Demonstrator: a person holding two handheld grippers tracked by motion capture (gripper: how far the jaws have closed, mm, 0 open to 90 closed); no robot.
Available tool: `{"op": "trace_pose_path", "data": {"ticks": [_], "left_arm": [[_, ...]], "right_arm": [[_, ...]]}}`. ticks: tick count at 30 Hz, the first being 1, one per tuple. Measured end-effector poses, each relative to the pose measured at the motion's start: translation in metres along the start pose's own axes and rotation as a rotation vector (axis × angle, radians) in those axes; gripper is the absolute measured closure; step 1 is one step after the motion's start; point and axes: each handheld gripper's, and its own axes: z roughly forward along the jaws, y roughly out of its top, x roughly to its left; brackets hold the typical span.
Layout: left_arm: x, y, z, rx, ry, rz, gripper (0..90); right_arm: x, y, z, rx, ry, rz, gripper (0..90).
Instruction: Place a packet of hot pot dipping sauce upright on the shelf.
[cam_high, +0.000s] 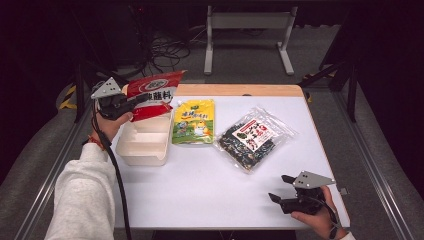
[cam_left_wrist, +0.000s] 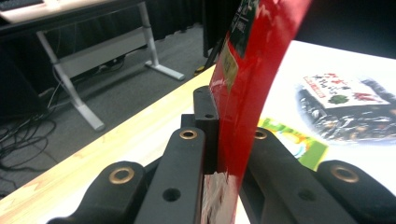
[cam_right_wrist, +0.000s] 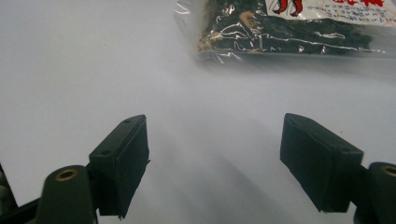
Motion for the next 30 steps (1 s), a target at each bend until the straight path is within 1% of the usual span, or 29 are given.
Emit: {"op": "trace_pose_path", "data": {"ticks": [2,4,7,11,12,15,19,21,23,26,28,30], "left_arm": [[0.007,-0.003,0.004,0.001,-0.002,0.000,89.9],[0.010,-0.003,0.005,0.002,-0.006,-0.001,89.9],[0.020,-0.005,0.011,0.009,-0.026,0.002,89.9],[0.028,-0.008,0.016,0.019,-0.036,0.006,89.8],[0.029,-0.010,0.018,0.016,-0.045,-0.001,89.8],[0.033,-0.015,0.021,0.031,-0.049,-0.006,89.8],[0.038,-0.026,0.026,0.017,-0.045,-0.040,89.8],[0.039,-0.030,0.026,0.020,-0.039,-0.049,89.8],[0.040,-0.033,0.025,0.004,-0.037,-0.061,89.8],[0.040,-0.033,0.025,0.010,-0.032,-0.062,89.7],[0.040,-0.033,0.026,0.017,-0.026,-0.055,89.8],[0.040,-0.032,0.029,0.039,-0.025,-0.046,89.7]], "right_arm": [[-0.001,0.000,0.000,0.002,-0.005,0.008,23.9],[0.000,0.001,0.000,0.004,-0.009,0.011,24.0],[0.001,0.000,0.001,0.009,-0.015,0.017,23.9],[0.002,-0.003,0.002,0.024,-0.023,0.026,23.6],[0.002,-0.003,0.002,0.026,-0.026,0.030,23.6],[0.003,-0.004,-0.001,0.023,-0.037,0.038,23.7],[0.003,-0.007,-0.004,0.018,-0.043,0.048,23.8],[0.004,-0.007,-0.005,0.021,-0.046,0.044,23.8],[0.004,-0.008,-0.006,0.021,-0.045,0.047,23.8],[0.004,-0.009,-0.006,0.018,-0.042,0.045,23.8],[0.004,-0.008,-0.006,0.018,-0.040,0.044,23.8],[0.004,-0.009,-0.006,0.017,-0.036,0.044,23.7]]}}
